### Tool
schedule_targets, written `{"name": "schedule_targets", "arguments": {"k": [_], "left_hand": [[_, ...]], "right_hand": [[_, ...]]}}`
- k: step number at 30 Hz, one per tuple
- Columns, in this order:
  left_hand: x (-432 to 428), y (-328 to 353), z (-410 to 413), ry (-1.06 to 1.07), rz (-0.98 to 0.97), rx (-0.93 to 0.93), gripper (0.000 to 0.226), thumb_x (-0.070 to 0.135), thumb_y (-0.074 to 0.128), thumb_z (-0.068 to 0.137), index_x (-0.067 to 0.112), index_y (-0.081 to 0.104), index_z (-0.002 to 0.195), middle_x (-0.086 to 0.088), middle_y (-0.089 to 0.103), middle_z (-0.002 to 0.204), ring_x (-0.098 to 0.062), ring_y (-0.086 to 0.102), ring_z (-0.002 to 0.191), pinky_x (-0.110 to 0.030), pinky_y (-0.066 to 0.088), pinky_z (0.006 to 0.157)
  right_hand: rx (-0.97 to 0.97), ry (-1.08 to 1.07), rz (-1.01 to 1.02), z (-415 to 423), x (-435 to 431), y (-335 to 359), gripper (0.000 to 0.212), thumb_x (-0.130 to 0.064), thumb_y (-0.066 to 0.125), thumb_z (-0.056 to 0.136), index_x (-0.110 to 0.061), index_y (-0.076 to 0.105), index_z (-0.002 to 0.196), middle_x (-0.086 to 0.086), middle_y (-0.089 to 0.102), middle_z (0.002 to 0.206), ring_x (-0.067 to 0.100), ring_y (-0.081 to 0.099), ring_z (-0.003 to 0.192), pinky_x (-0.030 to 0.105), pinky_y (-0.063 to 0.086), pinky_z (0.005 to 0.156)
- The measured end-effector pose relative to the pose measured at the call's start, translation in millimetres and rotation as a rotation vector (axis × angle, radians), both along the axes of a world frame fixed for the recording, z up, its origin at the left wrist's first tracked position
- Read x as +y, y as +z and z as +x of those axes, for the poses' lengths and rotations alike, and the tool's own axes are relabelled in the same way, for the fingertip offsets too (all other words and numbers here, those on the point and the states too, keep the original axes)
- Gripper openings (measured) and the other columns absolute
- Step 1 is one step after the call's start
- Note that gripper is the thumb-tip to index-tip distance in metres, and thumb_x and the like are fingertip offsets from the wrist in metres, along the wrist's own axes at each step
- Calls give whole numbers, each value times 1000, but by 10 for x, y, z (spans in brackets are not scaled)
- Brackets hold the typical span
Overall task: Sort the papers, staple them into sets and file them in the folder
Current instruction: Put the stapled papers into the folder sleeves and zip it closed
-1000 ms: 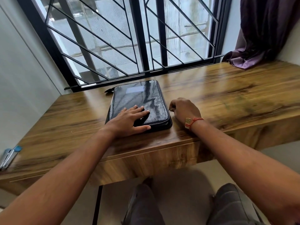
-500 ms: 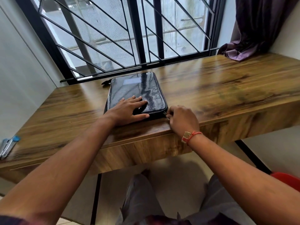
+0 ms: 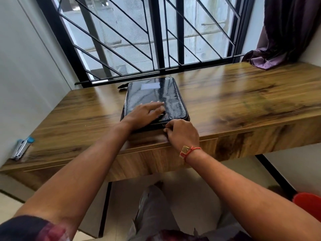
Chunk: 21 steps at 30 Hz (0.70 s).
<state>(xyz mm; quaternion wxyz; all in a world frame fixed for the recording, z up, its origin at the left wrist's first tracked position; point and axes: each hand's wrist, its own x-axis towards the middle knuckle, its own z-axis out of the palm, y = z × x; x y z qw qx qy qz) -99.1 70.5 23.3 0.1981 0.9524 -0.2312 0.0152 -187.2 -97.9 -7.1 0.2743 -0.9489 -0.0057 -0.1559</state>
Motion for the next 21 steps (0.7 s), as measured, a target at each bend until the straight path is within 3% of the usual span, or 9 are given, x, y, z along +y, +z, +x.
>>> {"name": "schedule_targets", "arguments": {"k": [4,10,15,21], "left_hand": [[35,94,1,78,-638,261,66,60,18,104,21,47,148,0,51,149,-4,44,134,-19,30,109],[255,115,139,93,-1105,481,78,65,6,101,18,44,150,-14,56,144,-19,41,142,-41,8,123],[352,117,210,98,-1324,577,85,73,7,96,17,42,151,-16,53,146,-23,38,144,-42,9,124],[411,70,281,78,-1433,637,87,75,10,95,17,43,150,-15,51,148,-26,36,145,-43,9,125]], "right_hand": [[9,27,4,-22,155,18,21,-40,64,91,-29,74,106,-1,73,105,23,66,101,33,52,83],[6,77,4,-11,482,46,22,-39,63,92,-26,73,106,1,72,105,25,66,99,32,51,79],[11,115,-11,-14,759,52,23,-40,63,91,-24,72,106,2,70,106,27,67,99,33,51,78],[18,189,-29,-27,1018,66,23,-36,58,93,-25,71,109,2,67,111,28,64,103,34,49,79]]}}
